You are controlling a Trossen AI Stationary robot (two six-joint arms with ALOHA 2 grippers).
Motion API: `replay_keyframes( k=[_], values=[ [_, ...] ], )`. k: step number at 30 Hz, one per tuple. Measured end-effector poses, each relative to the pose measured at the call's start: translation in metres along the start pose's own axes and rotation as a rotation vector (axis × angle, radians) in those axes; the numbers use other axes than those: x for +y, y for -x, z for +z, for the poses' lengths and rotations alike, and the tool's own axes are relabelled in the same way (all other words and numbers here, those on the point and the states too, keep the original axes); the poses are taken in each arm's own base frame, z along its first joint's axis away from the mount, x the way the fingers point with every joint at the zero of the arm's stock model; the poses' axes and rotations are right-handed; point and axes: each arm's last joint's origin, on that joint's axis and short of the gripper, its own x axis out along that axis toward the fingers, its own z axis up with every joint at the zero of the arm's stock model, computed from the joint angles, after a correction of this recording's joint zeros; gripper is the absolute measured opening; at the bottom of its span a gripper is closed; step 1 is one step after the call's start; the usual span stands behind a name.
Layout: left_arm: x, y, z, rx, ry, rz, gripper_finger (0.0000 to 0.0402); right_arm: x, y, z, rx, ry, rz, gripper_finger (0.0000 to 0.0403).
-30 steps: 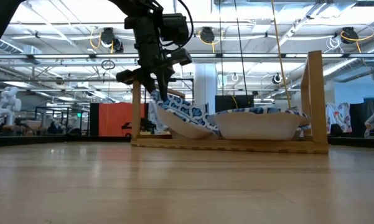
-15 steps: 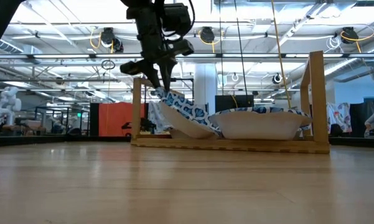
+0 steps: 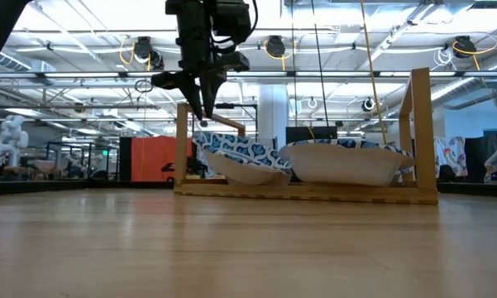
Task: Place and stack bowls onto a shelf
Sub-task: Adjust the shelf in the center
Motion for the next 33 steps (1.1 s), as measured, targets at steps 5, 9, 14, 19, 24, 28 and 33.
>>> replay_keyframes(
  k=[5,9,14,19,24,28,33],
  values=[
    [0.004,0.022,-0.001,-0.096,-0.019,-0.033,0.0086,0.000,0.000,0.000,0.000,0.000,0.000,0.0114],
    [0.012,0.051,-0.005,-0.199,-0.017,-0.084,0.0086,0.000,0.000,0.000,0.000,-0.047,0.000,0.0114],
    [0.026,0.078,-0.015,-0.281,-0.070,-0.059,0.0086,0.001,-0.001,0.001,-0.008,-0.174,0.024,0.0114],
    [0.037,0.082,-0.023,-0.234,-0.151,0.036,0.0086,0.003,-0.013,0.003,0.002,-0.339,0.126,0.0114],
    [0.044,0.082,-0.028,-0.179,-0.238,0.119,0.0086,0.006,-0.030,-0.001,0.128,-0.453,0.164,0.0114],
    [0.048,0.082,-0.031,-0.138,-0.302,0.159,0.0086,0.009,-0.047,-0.001,0.216,-0.580,0.193,0.0114],
    [0.052,0.079,-0.034,-0.092,-0.376,0.198,0.0085,0.024,-0.078,-0.008,0.289,-0.621,0.287,0.0106]
  ],
)
